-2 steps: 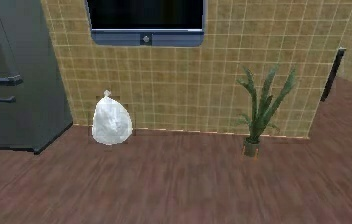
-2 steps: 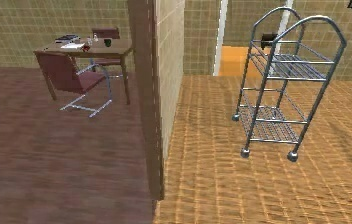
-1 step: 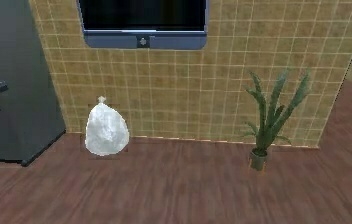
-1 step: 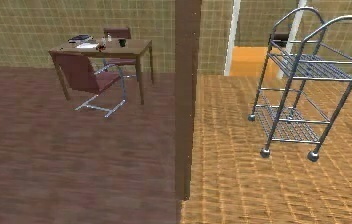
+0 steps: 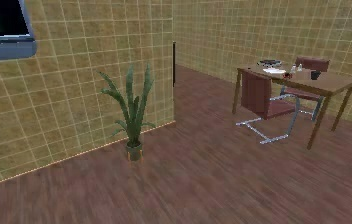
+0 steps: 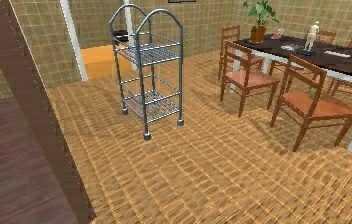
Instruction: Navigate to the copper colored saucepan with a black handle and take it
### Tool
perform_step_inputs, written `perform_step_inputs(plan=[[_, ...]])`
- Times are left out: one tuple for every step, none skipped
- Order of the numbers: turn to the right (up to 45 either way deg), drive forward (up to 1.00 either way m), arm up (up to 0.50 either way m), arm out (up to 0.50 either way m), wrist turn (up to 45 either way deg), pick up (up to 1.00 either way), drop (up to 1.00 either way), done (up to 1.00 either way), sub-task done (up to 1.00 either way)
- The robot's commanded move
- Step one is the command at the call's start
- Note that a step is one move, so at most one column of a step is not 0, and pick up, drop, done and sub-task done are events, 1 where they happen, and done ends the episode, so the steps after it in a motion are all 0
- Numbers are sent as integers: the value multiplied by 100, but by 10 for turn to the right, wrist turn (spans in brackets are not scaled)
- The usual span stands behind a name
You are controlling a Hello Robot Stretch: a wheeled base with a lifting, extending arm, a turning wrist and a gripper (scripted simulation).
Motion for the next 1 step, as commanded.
perform_step_inputs(plan=[[30,0,0,0,0,0,0,0,0]])
